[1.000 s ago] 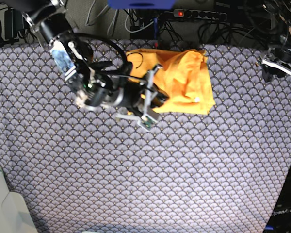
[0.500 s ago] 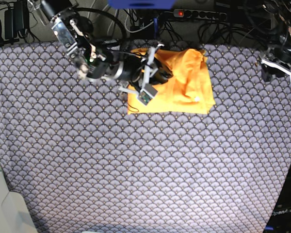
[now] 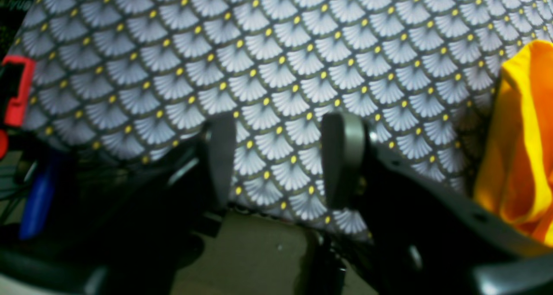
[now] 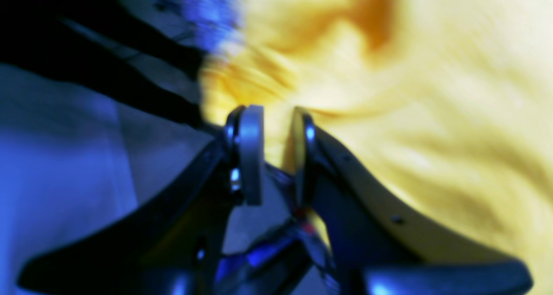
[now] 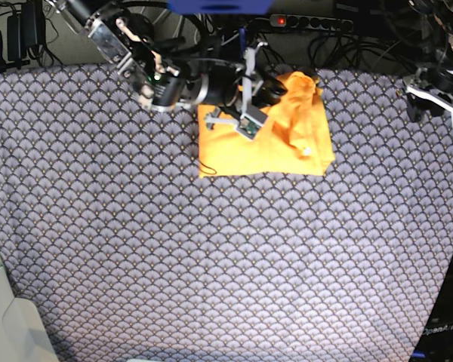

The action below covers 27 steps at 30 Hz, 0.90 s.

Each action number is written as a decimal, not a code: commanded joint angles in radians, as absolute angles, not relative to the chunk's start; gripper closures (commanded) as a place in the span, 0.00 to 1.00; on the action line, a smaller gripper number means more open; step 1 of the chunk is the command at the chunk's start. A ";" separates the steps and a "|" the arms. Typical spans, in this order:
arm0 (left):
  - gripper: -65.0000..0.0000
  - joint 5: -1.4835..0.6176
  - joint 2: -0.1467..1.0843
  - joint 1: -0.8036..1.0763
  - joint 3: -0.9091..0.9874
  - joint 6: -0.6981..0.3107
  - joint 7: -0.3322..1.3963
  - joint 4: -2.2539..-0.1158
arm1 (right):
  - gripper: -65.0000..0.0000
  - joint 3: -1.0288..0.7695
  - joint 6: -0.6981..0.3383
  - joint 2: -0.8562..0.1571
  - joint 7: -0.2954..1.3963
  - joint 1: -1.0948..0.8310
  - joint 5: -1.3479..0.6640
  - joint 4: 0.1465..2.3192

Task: Fold the T-shirt properly
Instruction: 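Smooth the bundle with the right gripper and release it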

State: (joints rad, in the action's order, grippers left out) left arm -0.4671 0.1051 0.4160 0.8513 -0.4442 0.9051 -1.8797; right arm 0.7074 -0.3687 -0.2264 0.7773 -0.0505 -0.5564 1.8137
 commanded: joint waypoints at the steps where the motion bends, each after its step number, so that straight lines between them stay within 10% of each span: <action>1: 0.51 -0.484 0.117 0.424 0.840 -0.449 0.903 -1.903 | 0.79 0.702 -0.378 -0.231 0.763 -0.039 -0.578 1.870; 27: 0.51 -0.478 0.162 0.426 0.829 -0.449 0.915 -1.903 | 0.79 0.711 -0.292 -0.134 0.908 -0.059 -0.479 1.816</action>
State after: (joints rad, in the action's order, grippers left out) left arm -0.4618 0.1490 0.4213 0.8272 -0.4480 0.9310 -1.8835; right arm 0.7128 -0.2901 -0.1398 0.9291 -0.0673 -0.4610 1.7924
